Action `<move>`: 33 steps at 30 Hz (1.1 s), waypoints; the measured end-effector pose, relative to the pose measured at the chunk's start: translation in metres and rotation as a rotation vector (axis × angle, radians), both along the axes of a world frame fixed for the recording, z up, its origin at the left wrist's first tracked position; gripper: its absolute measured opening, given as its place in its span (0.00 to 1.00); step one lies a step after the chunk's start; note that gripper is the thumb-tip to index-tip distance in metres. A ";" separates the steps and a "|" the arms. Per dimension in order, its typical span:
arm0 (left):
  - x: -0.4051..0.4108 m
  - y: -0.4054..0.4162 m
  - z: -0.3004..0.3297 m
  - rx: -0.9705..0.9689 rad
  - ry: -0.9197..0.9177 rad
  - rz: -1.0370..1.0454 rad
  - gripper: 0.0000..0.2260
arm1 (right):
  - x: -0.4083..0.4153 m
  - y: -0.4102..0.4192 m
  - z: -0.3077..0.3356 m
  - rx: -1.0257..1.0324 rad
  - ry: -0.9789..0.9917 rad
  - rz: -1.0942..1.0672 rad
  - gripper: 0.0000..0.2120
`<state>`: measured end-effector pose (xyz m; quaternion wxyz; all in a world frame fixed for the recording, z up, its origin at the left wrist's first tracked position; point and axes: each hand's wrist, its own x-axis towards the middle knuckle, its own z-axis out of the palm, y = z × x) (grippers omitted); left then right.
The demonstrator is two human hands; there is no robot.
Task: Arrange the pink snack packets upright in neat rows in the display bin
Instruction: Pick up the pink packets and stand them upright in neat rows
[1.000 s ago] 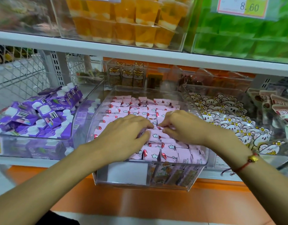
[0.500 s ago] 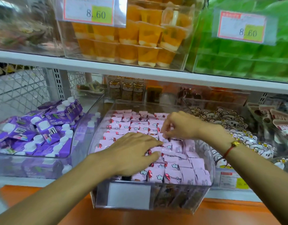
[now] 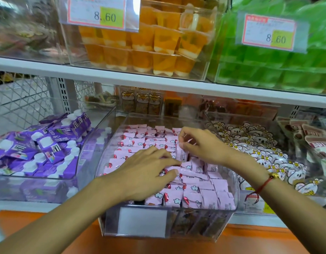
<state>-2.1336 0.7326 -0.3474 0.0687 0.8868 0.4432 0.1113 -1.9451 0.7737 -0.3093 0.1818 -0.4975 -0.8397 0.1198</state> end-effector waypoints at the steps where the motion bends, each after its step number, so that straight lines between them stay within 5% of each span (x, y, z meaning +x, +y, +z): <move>1: 0.000 0.000 0.000 -0.004 0.000 0.002 0.20 | 0.000 -0.001 0.001 0.027 0.045 -0.013 0.04; 6: 0.000 -0.001 0.000 -0.019 -0.015 0.006 0.20 | 0.000 -0.011 0.009 0.237 0.474 -0.121 0.01; 10: 0.000 -0.004 0.005 0.047 -0.398 0.155 0.17 | 0.004 -0.029 0.015 0.387 0.841 -0.189 0.02; 15: 0.001 -0.007 0.012 0.012 -0.757 0.186 0.32 | 0.004 -0.036 0.007 -0.134 1.193 -0.264 0.03; 20: 0.001 -0.009 0.014 0.065 -0.785 0.073 0.15 | 0.003 -0.039 0.010 -0.396 1.394 -0.208 0.05; 23: 0.002 -0.008 0.022 -0.150 -0.979 0.143 0.09 | 0.004 -0.040 0.013 -0.325 1.206 -0.287 0.07; 27: 0.006 -0.010 0.026 -0.519 -1.161 0.346 0.16 | 0.003 -0.046 0.017 0.103 0.818 -0.221 0.10; 33: 0.006 -0.010 0.024 -0.491 -1.095 0.360 0.15 | -0.001 -0.057 0.015 0.246 0.103 0.141 0.26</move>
